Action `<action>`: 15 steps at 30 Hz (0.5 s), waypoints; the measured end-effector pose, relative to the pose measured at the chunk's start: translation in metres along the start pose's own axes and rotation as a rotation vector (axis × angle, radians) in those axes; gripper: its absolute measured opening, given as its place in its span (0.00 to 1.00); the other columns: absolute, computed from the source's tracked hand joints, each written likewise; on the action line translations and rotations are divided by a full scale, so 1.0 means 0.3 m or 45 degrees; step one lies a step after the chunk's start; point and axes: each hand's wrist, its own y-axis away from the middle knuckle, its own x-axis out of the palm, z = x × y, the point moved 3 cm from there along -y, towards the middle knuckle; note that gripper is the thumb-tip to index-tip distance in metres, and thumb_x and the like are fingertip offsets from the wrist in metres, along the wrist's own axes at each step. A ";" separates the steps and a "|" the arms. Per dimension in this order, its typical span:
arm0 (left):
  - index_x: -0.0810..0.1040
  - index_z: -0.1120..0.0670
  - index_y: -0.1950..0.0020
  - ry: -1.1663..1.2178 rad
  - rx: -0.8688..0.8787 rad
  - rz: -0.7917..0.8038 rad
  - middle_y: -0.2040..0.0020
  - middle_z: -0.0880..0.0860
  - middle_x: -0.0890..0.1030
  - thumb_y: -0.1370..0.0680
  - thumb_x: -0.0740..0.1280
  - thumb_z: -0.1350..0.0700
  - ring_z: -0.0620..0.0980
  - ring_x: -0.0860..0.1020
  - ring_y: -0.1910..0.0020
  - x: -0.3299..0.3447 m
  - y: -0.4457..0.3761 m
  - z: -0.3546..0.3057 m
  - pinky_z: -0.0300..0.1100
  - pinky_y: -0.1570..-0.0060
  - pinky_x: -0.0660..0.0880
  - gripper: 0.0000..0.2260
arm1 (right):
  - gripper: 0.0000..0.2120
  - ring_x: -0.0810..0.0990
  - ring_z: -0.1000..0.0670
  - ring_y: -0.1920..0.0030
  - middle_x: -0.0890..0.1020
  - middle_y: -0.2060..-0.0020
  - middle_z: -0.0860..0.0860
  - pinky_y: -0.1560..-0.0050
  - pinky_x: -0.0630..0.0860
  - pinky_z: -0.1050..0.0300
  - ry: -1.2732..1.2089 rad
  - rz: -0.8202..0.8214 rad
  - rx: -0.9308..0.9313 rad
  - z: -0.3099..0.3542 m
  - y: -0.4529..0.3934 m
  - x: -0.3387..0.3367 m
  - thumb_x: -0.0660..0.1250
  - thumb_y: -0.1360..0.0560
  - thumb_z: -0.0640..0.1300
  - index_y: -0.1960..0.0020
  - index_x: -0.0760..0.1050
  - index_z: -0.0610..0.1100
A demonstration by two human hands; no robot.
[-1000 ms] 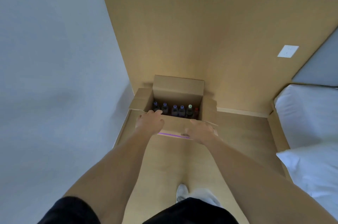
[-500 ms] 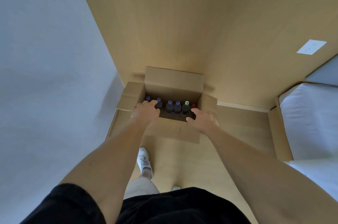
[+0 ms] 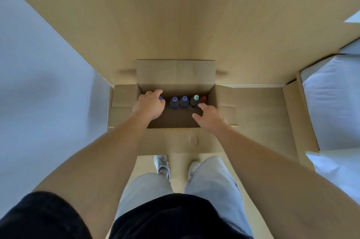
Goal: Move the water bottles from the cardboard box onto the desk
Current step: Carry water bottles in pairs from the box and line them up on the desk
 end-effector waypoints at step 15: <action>0.62 0.47 0.21 0.047 -0.125 0.199 0.30 0.58 0.73 0.17 0.57 0.47 0.61 0.72 0.34 0.414 -0.323 0.123 0.55 0.37 0.71 0.23 | 0.28 0.71 0.43 0.30 0.71 0.28 0.48 0.35 0.71 0.46 -0.009 0.145 -0.005 -0.032 -0.462 0.273 0.59 0.18 0.58 0.21 0.60 0.52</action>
